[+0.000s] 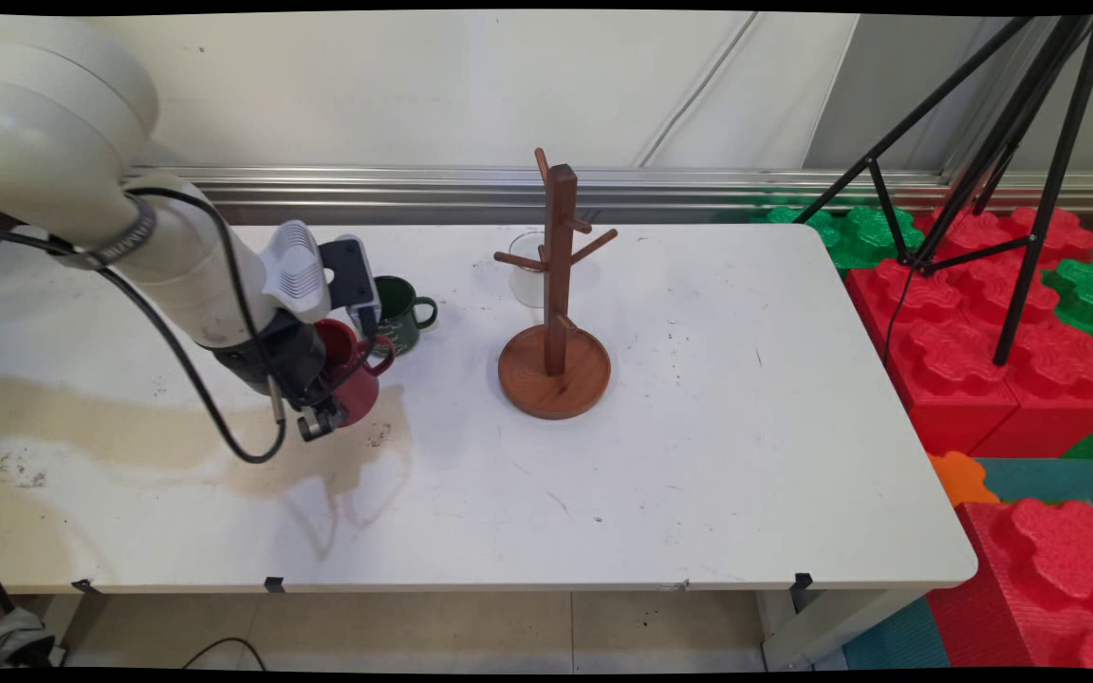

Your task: Place the picked object on the table

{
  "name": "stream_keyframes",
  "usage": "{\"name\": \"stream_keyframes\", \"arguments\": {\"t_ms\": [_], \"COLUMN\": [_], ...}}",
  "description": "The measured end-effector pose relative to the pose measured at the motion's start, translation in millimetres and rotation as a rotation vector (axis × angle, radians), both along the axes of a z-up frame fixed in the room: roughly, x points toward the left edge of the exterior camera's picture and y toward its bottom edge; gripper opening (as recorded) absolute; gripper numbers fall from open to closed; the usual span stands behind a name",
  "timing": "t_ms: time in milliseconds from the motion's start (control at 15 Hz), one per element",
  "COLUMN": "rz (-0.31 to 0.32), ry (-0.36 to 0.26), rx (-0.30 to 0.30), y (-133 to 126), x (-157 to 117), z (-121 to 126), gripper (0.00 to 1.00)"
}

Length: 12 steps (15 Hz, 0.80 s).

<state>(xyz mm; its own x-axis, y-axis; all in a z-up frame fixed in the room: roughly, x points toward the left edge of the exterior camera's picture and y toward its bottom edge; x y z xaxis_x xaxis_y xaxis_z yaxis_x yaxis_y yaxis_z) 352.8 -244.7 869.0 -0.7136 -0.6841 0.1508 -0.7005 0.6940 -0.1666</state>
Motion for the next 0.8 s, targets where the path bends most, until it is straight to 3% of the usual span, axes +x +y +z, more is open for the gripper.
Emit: {"name": "stream_keyframes", "arguments": {"t_ms": [333,800], "rz": [0.088,0.152], "ry": [0.026,0.052], "rx": [0.006,-0.012], "y": [-12.0,-20.3], "x": [-0.8,0.4], "z": [-22.4,-39.8], "gripper": [0.0,0.0]}}
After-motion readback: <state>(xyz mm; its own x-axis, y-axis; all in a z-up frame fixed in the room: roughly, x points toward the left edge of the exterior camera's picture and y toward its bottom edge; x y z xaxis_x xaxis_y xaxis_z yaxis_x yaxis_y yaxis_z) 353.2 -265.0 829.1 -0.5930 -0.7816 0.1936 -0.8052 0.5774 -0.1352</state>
